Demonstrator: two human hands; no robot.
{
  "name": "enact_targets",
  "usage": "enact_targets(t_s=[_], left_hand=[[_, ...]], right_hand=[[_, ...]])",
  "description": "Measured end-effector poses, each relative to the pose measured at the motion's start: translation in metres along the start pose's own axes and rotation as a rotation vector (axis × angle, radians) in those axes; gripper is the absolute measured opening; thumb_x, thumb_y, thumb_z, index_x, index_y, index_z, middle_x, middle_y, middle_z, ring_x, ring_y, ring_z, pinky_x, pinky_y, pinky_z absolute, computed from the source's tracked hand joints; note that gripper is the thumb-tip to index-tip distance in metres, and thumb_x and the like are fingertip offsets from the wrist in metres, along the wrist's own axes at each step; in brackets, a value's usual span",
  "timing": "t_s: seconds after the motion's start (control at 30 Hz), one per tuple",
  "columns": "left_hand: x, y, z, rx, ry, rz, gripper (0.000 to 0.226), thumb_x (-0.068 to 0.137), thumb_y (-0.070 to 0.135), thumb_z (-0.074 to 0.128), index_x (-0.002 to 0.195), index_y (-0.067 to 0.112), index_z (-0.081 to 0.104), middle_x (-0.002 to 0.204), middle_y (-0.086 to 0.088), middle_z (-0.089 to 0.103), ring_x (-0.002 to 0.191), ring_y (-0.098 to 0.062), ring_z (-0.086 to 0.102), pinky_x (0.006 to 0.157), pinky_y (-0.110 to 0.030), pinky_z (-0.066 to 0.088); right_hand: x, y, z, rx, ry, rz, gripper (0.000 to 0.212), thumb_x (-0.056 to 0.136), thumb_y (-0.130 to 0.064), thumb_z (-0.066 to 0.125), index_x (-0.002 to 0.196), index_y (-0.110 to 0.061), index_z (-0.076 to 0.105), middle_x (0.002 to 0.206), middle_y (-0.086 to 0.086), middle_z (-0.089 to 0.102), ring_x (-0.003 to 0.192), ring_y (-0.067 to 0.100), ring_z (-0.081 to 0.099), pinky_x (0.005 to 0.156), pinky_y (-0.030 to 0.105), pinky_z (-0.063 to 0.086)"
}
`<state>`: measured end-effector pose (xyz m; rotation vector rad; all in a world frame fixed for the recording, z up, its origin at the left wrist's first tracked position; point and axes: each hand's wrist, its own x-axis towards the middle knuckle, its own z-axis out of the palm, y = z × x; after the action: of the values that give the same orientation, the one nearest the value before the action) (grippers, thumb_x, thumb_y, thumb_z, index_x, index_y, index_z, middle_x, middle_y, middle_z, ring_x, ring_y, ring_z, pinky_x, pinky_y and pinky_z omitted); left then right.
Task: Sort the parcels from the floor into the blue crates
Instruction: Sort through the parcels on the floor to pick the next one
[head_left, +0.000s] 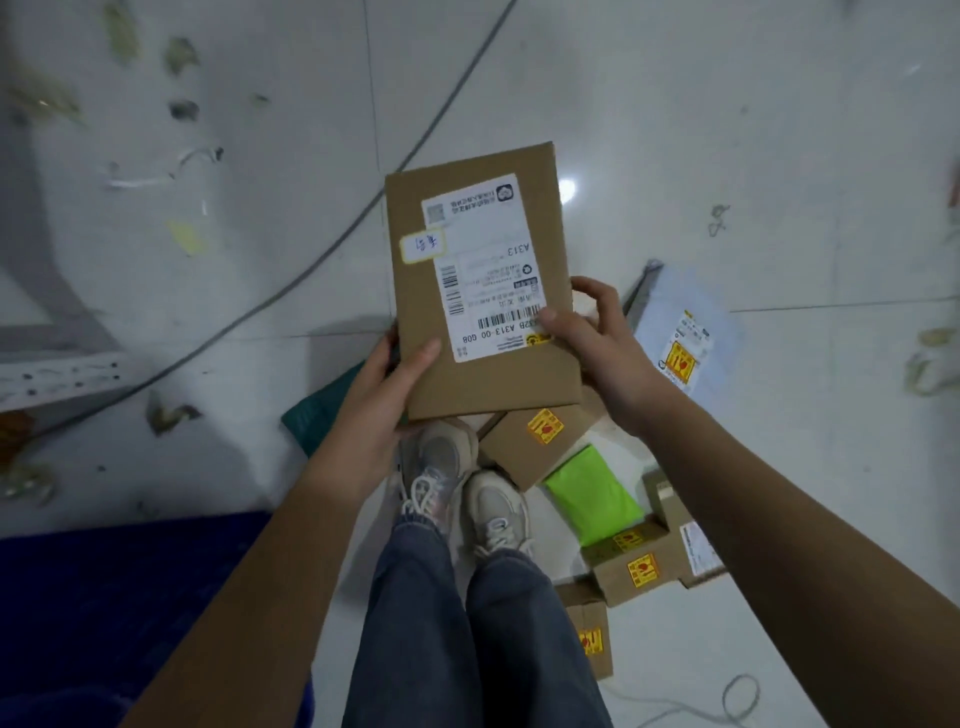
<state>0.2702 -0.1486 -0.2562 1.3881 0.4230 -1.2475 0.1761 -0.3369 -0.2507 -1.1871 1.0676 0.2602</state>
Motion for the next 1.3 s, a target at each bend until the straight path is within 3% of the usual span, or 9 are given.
enact_targets(t_s=[0.17,0.33,0.53,0.7,0.87,0.97,1.1,1.17,1.3], left_hand=[[-0.043,0.03,-0.002,-0.144,0.058,0.129,0.061,0.069,0.046,0.062,0.128,0.033,0.052,0.114,0.005,0.067,0.113,-0.018,0.058,0.093,-0.044,0.05],[-0.09,0.037,-0.004,-0.178,0.079,0.161,0.062,0.069,0.044,0.065,0.128,0.033,0.054,0.116,0.005,0.068,0.111,-0.017,0.06,0.092,-0.038,0.05],[-0.145,0.033,-0.027,-0.088,0.237,0.216,0.039,0.083,0.036,0.064,0.12,0.03,0.057,0.106,0.008,0.068,0.092,-0.006,0.064,0.062,-0.014,0.05],[-0.21,0.03,-0.045,-0.045,0.36,0.319,0.024,0.085,0.034,0.063,0.103,0.03,0.049,0.094,0.018,0.059,0.078,0.005,0.056,0.045,-0.003,0.043],[-0.308,0.035,-0.049,-0.085,0.426,0.507,0.062,0.087,0.04,0.059,0.138,0.051,0.026,0.106,0.034,0.051,0.095,0.014,0.054,0.07,-0.008,0.046],[-0.375,0.038,-0.052,-0.089,0.44,0.576,0.067,0.082,0.052,0.051,0.142,0.048,0.024,0.126,0.027,0.052,0.107,0.013,0.054,0.073,-0.004,0.047],[-0.471,0.039,-0.072,-0.143,0.544,0.611,0.073,0.064,0.063,0.05,0.13,0.066,0.019,0.124,0.04,0.048,0.102,0.025,0.048,0.068,0.001,0.045],[-0.516,0.033,-0.091,-0.174,0.635,0.628,0.071,0.066,0.073,0.054,0.128,0.07,0.02,0.12,0.045,0.047,0.1,0.027,0.048,0.067,-0.006,0.046],[-0.579,0.002,-0.134,-0.315,0.804,0.664,0.075,0.063,0.073,0.064,0.127,0.071,0.024,0.12,0.044,0.048,0.1,0.024,0.05,0.074,-0.015,0.044]], right_hand=[[-0.035,-0.034,0.013,0.065,-0.099,-0.028,0.087,0.052,-0.053,0.072,0.131,-0.038,0.038,0.1,-0.012,0.071,0.093,0.014,0.068,0.074,0.036,0.052],[-0.077,-0.04,0.028,0.131,-0.105,-0.053,0.089,0.056,-0.046,0.074,0.136,-0.03,0.038,0.114,-0.005,0.069,0.11,0.022,0.064,0.09,0.048,0.051],[-0.126,-0.022,0.061,0.108,-0.154,-0.077,0.116,0.037,-0.061,0.085,0.136,-0.023,0.039,0.11,-0.004,0.071,0.101,0.018,0.067,0.092,0.047,0.05],[-0.171,-0.009,0.094,0.124,-0.212,-0.07,0.075,0.055,-0.048,0.073,0.119,-0.019,0.045,0.101,-0.007,0.073,0.092,0.01,0.069,0.085,0.04,0.051],[-0.247,-0.048,0.137,0.056,-0.23,-0.141,0.09,0.056,-0.048,0.073,0.131,-0.008,0.044,0.108,0.005,0.071,0.091,0.015,0.069,0.066,0.028,0.056],[-0.302,-0.086,0.163,0.043,-0.269,-0.182,0.122,0.027,-0.062,0.081,0.132,-0.011,0.047,0.118,0.014,0.066,0.096,0.024,0.065,0.067,0.031,0.057],[-0.38,-0.109,0.205,-0.047,-0.425,-0.234,0.113,0.031,-0.073,0.076,0.124,-0.012,0.055,0.111,0.009,0.071,0.093,0.019,0.07,0.065,0.025,0.056],[-0.412,-0.105,0.232,-0.089,-0.484,-0.201,0.11,0.022,-0.074,0.076,0.115,-0.018,0.062,0.103,0.004,0.074,0.086,0.016,0.072,0.06,0.023,0.056],[-0.455,-0.084,0.294,-0.249,-0.608,-0.189,0.089,0.036,-0.056,0.072,0.117,-0.021,0.062,0.096,-0.001,0.076,0.079,0.012,0.072,0.057,0.023,0.056]])
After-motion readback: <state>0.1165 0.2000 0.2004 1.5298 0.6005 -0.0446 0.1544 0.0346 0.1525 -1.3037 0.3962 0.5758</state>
